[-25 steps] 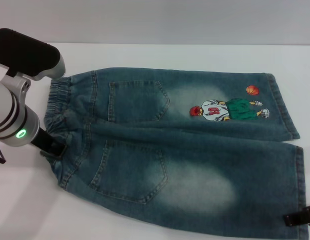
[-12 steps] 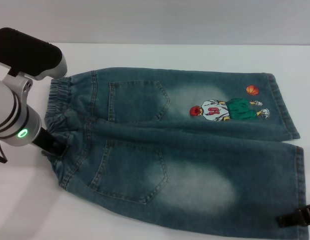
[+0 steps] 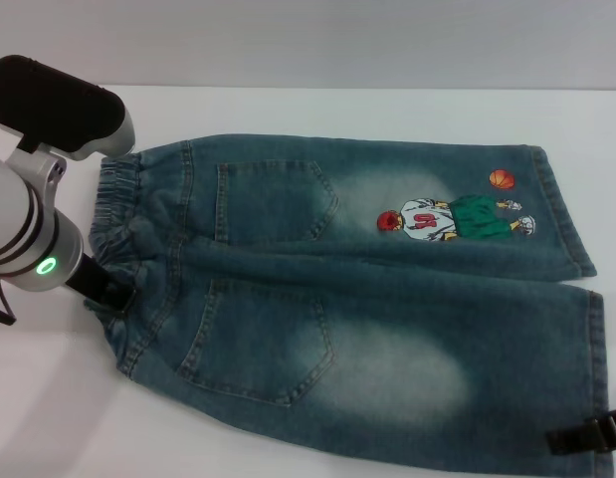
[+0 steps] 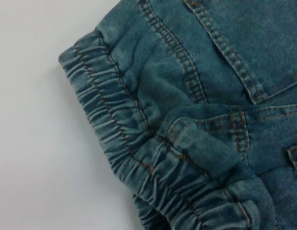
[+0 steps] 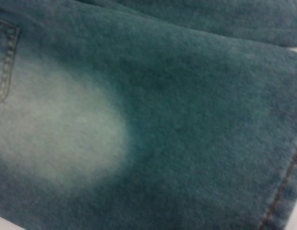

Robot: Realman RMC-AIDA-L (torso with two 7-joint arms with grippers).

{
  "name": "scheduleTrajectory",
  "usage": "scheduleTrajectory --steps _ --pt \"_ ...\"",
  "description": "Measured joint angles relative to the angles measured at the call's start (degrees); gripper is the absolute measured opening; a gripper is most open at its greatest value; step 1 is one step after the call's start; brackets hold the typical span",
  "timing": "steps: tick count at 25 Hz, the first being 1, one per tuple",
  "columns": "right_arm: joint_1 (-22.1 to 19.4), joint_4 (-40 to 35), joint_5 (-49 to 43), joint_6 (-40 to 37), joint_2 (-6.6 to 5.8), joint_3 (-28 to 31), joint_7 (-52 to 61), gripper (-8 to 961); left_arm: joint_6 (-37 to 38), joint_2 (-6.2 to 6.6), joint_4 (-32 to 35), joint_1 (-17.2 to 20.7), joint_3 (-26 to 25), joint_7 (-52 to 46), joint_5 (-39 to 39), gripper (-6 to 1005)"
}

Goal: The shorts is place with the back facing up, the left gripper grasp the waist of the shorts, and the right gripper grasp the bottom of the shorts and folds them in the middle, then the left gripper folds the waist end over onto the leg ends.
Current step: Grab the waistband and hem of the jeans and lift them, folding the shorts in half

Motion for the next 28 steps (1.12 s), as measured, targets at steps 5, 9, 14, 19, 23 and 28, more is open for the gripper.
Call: scheduleTrajectory --steps 5,9,14,19,23,28 --pt "-0.2 0.04 -0.21 0.9 -0.04 0.13 0.02 732 0.0 0.0 0.0 0.03 -0.15 0.0 0.0 166" --pt "-0.23 0.05 -0.26 1.12 -0.06 0.13 0.02 732 0.0 0.0 -0.08 -0.21 -0.3 0.0 0.0 166" --pt "-0.49 0.7 -0.73 1.53 -0.18 0.13 0.02 732 -0.02 0.0 -0.12 -0.65 -0.35 0.0 0.01 166" --pt "-0.65 0.84 -1.02 1.62 -0.24 0.43 0.02 732 -0.07 0.0 -0.15 -0.88 -0.35 0.0 0.01 166" --pt "-0.55 0.84 -1.04 1.46 -0.26 0.47 0.02 733 -0.1 0.0 -0.15 -0.94 -0.26 0.0 0.0 166" --pt "-0.08 0.84 -0.85 1.02 -0.24 -0.15 0.02 733 -0.15 -0.01 -0.15 -1.06 -0.01 -0.06 0.0 167"
